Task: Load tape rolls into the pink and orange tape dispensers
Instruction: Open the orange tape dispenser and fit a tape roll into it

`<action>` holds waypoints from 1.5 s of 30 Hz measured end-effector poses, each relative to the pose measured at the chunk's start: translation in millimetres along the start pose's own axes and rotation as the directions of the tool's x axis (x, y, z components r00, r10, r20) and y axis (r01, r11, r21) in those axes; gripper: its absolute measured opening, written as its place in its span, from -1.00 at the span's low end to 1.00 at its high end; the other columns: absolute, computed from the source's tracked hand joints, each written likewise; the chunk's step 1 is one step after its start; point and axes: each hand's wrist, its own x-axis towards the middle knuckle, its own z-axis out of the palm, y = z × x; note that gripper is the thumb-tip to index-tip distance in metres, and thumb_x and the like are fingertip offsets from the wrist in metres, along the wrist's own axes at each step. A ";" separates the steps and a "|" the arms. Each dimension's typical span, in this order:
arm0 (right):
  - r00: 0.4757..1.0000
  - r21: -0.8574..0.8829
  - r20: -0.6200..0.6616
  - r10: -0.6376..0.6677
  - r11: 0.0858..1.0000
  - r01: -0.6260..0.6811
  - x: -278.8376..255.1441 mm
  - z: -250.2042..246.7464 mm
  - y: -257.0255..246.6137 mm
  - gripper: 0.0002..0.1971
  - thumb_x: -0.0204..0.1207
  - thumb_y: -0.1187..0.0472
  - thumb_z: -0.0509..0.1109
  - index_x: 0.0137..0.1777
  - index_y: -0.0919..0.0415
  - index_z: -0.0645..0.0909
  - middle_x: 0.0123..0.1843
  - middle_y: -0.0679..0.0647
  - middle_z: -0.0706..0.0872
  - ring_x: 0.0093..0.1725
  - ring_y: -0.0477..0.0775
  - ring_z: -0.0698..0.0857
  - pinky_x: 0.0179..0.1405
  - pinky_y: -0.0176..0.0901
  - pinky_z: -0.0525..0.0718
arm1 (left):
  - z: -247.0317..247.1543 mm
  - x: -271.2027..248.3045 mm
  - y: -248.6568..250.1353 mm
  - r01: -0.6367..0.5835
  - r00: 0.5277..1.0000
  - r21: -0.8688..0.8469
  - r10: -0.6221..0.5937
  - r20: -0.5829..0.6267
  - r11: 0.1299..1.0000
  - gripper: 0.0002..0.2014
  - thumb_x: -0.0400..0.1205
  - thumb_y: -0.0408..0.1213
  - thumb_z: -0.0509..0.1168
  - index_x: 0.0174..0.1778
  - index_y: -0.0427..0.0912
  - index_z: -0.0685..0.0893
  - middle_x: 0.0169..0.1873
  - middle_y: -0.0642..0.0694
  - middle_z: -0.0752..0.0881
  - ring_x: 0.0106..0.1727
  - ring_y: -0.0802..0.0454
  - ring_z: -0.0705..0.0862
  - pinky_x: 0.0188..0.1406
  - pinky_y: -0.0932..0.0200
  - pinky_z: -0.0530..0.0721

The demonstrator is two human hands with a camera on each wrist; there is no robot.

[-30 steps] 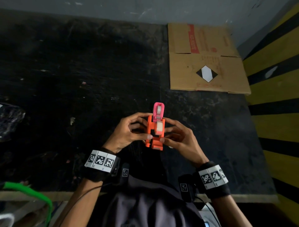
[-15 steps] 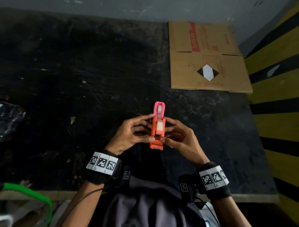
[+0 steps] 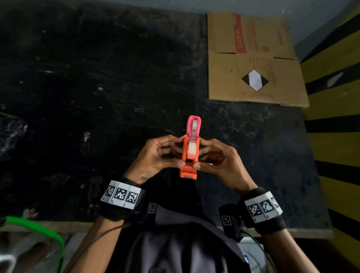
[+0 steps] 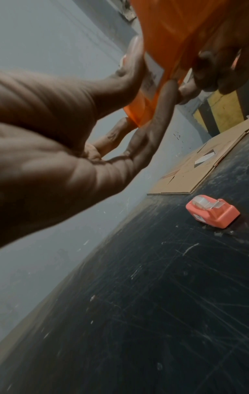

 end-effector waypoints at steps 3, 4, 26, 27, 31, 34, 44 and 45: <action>1.000 -0.008 0.015 0.005 1.000 -0.005 7.3 -0.3 -3.7 -0.40 0.26 0.25 0.73 0.32 0.23 0.66 -0.02 0.11 0.88 -0.05 0.08 0.87 0.03 -0.07 0.80 | -3.6 1.6 2.8 0.004 1.000 -0.015 -0.004 -0.011 1.000 -0.37 0.29 -0.70 0.56 0.31 -0.45 0.63 0.16 -0.49 0.74 0.03 -0.05 0.80 0.11 0.12 0.79; 1.000 -0.011 0.021 0.002 1.000 -0.002 10.4 -0.5 -4.9 -0.40 0.26 0.27 0.73 0.32 0.24 0.66 -0.02 0.11 0.88 -0.06 0.07 0.87 0.00 -0.13 0.78 | -5.2 3.0 4.1 0.000 1.000 -0.016 0.000 -0.013 1.000 -0.38 0.29 -0.71 0.56 0.29 -0.44 0.63 0.18 -0.48 0.73 0.04 -0.05 0.79 0.10 0.14 0.79; 0.980 -0.846 0.099 0.172 0.533 -0.008 238.6 26.9 60.7 -0.32 0.17 -0.33 0.47 0.31 -0.08 0.72 0.17 -0.04 0.85 0.29 0.21 0.69 0.32 0.35 0.55 | -110.5 155.1 -85.4 0.218 0.959 0.244 -0.161 -0.234 0.945 -0.24 0.28 -0.49 0.64 0.44 -0.10 0.65 0.11 -0.14 0.83 0.14 -0.12 0.82 0.23 -0.02 0.77; 0.978 -0.841 0.104 0.180 0.541 -0.010 245.3 29.4 67.6 -0.30 0.13 -0.36 0.38 0.28 -0.09 0.72 0.14 -0.03 0.85 0.26 0.22 0.71 0.28 0.36 0.60 | -112.4 160.2 -91.0 0.232 0.952 0.244 -0.167 -0.257 0.942 -0.25 0.28 -0.52 0.63 0.44 -0.13 0.65 0.12 -0.15 0.83 0.14 -0.10 0.82 0.21 0.05 0.77; 0.972 -0.845 0.106 0.210 0.534 -0.023 258.8 36.7 89.7 -0.43 0.14 -0.27 0.42 0.17 -0.11 0.70 0.06 -0.05 0.84 0.18 0.22 0.74 0.22 0.35 0.65 | -118.6 172.8 -108.2 0.258 0.939 0.247 -0.182 -0.293 0.934 -0.26 0.28 -0.56 0.62 0.43 -0.17 0.66 0.15 -0.18 0.82 0.10 0.06 0.81 0.13 0.27 0.76; 0.970 -0.847 0.095 0.223 0.531 -0.039 259.2 32.5 91.8 -0.34 0.15 -0.32 0.46 0.30 -0.15 0.67 0.18 -0.01 0.81 0.24 0.23 0.70 0.27 0.37 0.61 | -120.4 175.4 -111.9 0.274 0.937 0.246 -0.201 -0.286 0.930 -0.25 0.26 -0.50 0.62 0.42 -0.09 0.66 0.08 -0.17 0.82 0.07 -0.08 0.82 0.14 -0.05 0.79; 0.992 -0.819 0.041 0.120 0.573 -0.036 271.6 30.6 73.7 -0.82 0.42 0.01 0.57 0.03 -0.15 0.79 0.18 -0.08 0.74 0.30 0.12 0.63 0.28 0.08 0.34 | -113.6 176.4 -98.1 0.362 0.900 0.407 -0.202 -0.385 0.839 -0.38 0.24 -0.35 0.70 0.24 -0.11 0.75 -0.15 -0.16 0.85 -0.17 -0.01 0.82 -0.14 0.38 0.72; 0.990 -0.818 0.045 0.133 0.574 -0.040 273.4 31.5 74.2 -0.84 0.42 0.03 0.56 -0.01 -0.16 0.79 0.18 -0.09 0.74 0.30 0.11 0.63 0.30 0.12 0.37 | -113.1 177.2 -97.3 0.375 0.896 0.413 -0.209 -0.393 0.830 -0.39 0.23 -0.34 0.70 0.22 -0.11 0.76 -0.16 -0.14 0.85 -0.16 0.00 0.82 -0.09 0.30 0.75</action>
